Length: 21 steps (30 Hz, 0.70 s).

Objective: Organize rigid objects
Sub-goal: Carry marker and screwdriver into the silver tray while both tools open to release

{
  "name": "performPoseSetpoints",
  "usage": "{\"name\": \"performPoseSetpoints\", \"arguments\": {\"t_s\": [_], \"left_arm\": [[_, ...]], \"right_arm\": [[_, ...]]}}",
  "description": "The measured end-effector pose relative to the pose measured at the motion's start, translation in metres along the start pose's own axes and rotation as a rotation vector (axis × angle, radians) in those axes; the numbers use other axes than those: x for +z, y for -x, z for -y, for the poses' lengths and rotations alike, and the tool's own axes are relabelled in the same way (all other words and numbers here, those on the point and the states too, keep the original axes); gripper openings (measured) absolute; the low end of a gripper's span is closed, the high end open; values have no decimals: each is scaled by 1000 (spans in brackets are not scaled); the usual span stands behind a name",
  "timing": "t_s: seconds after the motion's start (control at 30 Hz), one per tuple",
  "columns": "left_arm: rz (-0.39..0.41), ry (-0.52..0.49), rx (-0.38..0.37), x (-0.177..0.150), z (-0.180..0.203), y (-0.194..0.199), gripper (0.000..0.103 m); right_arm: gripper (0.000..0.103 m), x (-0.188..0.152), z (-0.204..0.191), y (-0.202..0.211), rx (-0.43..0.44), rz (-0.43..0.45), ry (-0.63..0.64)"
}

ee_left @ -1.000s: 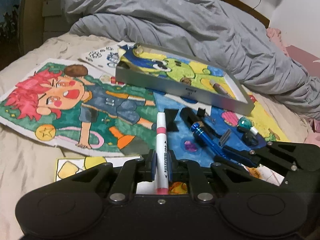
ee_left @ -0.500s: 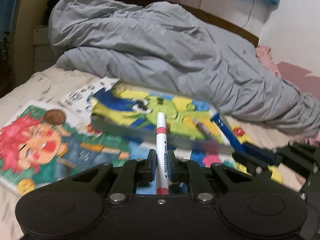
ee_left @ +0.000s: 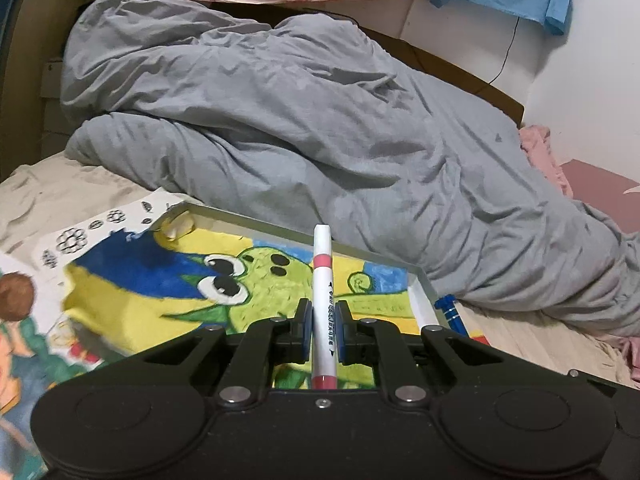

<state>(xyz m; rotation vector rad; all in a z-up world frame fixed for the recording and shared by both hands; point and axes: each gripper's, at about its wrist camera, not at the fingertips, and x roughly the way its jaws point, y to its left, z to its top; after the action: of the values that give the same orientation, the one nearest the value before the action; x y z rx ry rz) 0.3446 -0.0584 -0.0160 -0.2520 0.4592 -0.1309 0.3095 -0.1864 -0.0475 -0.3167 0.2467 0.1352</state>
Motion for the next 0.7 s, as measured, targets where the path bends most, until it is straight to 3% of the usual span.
{"name": "performPoseSetpoints", "arguments": {"t_s": [0.3,0.7], "left_arm": [[-31,4,43,-7,4,-67,12],[-123,10,75,-25,4,-94,12]], "right_arm": [[5,-16,15,-49,15,-39,-85],[6,-20,20,-83,44,-190,-125]]}}
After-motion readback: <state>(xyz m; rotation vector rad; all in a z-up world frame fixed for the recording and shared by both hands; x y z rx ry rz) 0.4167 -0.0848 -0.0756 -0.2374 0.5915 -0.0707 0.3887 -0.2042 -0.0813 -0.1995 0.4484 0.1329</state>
